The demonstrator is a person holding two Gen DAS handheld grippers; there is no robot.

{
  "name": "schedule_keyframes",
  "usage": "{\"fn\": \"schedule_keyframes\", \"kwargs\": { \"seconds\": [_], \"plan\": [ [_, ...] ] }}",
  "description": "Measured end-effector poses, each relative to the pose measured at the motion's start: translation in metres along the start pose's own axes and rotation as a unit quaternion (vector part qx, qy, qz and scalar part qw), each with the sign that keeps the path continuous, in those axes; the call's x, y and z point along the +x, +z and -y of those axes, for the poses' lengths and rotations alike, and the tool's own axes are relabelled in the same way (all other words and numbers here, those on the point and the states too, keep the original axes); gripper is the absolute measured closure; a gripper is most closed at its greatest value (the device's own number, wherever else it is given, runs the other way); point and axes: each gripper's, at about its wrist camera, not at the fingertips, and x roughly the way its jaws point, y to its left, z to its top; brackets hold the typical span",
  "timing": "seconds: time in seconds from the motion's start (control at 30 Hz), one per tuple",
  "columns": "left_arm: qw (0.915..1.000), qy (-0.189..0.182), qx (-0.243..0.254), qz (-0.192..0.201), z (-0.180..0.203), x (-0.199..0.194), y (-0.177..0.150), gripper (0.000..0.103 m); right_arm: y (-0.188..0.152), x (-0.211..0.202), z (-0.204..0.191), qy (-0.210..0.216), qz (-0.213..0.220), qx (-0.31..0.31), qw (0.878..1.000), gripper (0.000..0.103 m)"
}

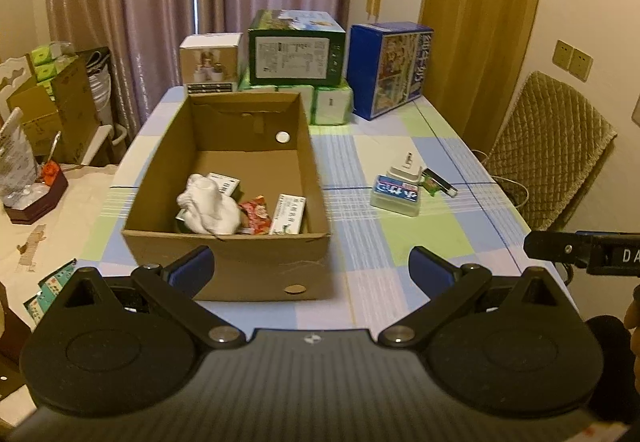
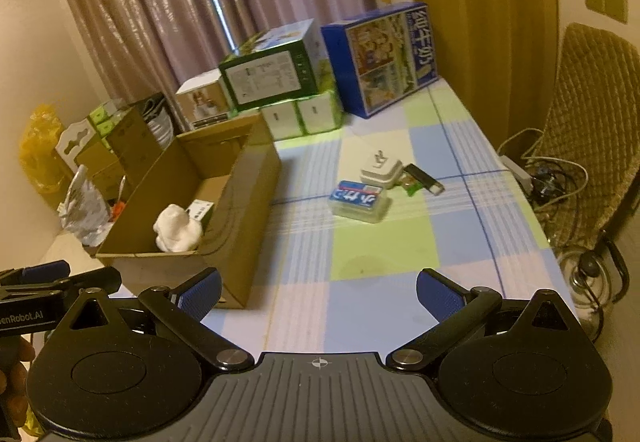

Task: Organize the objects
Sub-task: 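Withdraw both tools from the box back over the table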

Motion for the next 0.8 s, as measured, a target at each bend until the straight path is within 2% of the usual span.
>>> {"fn": "schedule_keyframes", "kwargs": {
  "seconds": [0.8],
  "plan": [
    [0.9985,-0.031,0.040,-0.022,0.050,0.028,0.004,0.001,-0.004,-0.005,0.057,-0.034,-0.001,0.041,0.999,0.002]
  ]
}}
